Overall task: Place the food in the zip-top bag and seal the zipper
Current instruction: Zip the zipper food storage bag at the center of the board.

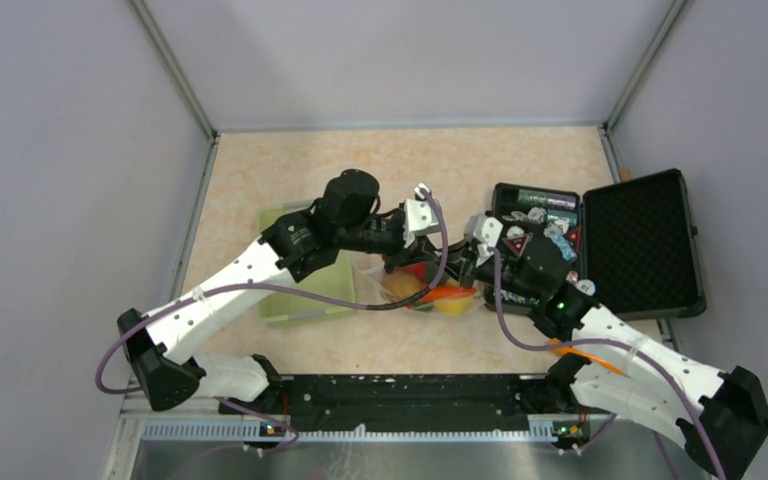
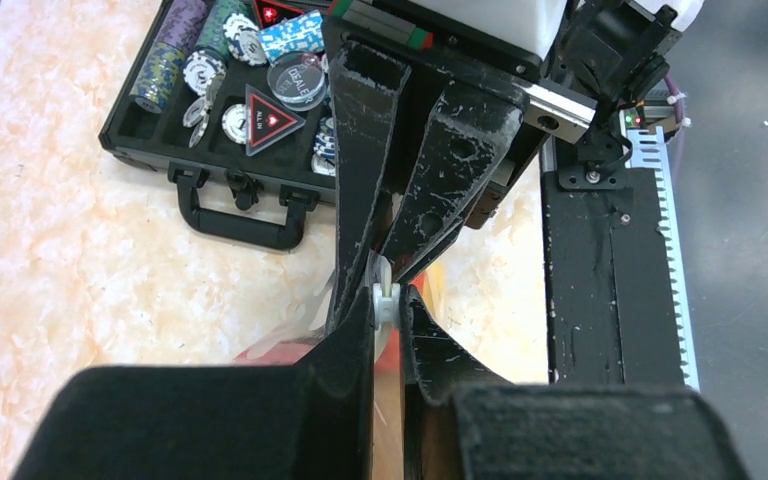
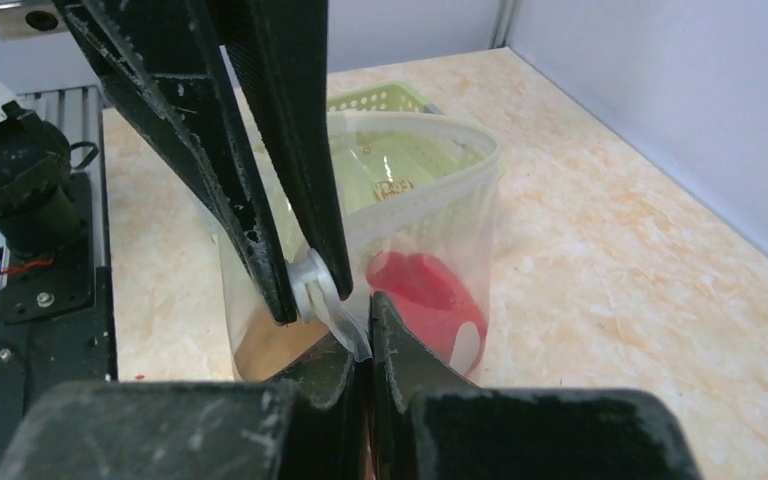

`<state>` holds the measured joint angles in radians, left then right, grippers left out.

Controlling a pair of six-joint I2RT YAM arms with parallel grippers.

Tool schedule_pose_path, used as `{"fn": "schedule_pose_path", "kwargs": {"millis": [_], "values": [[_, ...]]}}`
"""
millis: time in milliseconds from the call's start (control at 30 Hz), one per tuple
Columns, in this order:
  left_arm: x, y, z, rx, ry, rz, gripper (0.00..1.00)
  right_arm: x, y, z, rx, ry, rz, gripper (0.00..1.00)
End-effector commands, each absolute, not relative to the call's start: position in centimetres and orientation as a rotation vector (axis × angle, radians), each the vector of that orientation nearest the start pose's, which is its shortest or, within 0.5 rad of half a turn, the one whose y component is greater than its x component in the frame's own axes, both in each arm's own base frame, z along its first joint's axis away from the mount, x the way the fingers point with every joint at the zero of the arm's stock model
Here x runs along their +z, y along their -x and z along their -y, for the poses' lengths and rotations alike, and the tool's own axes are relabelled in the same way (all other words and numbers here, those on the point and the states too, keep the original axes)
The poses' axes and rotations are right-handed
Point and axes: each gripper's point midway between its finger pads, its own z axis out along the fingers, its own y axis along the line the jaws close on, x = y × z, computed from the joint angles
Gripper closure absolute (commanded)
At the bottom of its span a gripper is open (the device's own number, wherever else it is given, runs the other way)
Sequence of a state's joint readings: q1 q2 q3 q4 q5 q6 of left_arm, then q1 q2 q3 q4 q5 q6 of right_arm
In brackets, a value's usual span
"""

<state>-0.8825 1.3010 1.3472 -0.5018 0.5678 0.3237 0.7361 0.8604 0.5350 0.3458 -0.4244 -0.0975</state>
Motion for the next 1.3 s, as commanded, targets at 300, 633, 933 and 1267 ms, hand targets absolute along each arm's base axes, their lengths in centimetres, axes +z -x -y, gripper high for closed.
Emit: {"fn": "schedule_pose_path", "kwargs": {"millis": [300, 633, 933, 1267], "values": [[28.8, -20.6, 32.3, -0.667, -1.379, -1.565, 1.0, 29.4, -20.2, -26.3, 0.874, 0.762, -1.2, 1.0], [30.9, -19.6, 33.3, -0.757, -1.391, -1.482, 1.0, 29.2, -19.4, -26.1, 0.834, 0.844, -1.194, 0.66], [30.4, -19.1, 33.5, -0.787, -1.421, -1.499, 1.0, 29.9, -18.8, -27.1, 0.837, 0.992, -1.2, 0.74], [30.5, -18.9, 33.5, -0.789, -1.433, -1.499, 1.0, 29.3, -19.6, -26.9, 0.77, 1.012, -1.225, 1.0]]}}
